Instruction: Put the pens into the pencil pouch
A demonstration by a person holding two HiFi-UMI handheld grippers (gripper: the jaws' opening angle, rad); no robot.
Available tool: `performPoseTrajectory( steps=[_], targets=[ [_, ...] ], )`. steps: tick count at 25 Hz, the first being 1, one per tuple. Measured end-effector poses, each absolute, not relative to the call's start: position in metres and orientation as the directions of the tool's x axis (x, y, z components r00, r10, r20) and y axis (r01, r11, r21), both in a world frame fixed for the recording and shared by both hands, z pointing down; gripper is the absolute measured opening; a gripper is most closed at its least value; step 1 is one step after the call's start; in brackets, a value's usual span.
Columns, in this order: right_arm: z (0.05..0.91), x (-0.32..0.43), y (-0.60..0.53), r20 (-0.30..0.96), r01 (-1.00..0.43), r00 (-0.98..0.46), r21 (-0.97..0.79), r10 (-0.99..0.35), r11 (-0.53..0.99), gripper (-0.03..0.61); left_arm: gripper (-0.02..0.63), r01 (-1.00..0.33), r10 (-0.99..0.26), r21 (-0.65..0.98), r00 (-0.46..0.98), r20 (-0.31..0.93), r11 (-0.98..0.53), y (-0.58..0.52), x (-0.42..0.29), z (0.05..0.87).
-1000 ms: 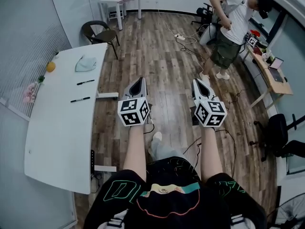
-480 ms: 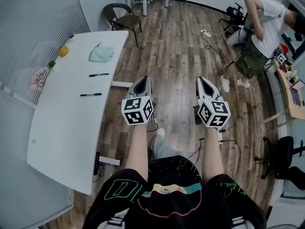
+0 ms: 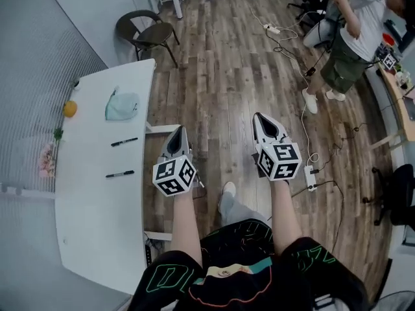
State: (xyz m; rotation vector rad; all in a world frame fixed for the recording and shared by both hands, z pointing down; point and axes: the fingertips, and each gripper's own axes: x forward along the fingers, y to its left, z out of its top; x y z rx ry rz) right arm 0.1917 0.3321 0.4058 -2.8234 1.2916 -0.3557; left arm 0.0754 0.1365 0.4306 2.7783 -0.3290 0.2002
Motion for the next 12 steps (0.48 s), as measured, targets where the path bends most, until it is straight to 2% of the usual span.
performPoseTrajectory(
  steps=[6, 12],
  targets=[
    [0.388, 0.259, 0.29, 0.15, -0.733, 0.66, -0.087, -0.737, -0.674, 0.0, -0.003, -0.228, -0.192, 0.302, 0.971, 0.144, -0.926, 0.088, 0.149, 0.41],
    [0.387, 0.31, 0.259, 0.158, -0.747, 0.645, -0.075, -0.748, -0.66, 0.0, -0.003, -0.216, -0.182, 0.307, 0.974, 0.136, -0.927, 0.067, 0.201, 0.403]
  ],
)
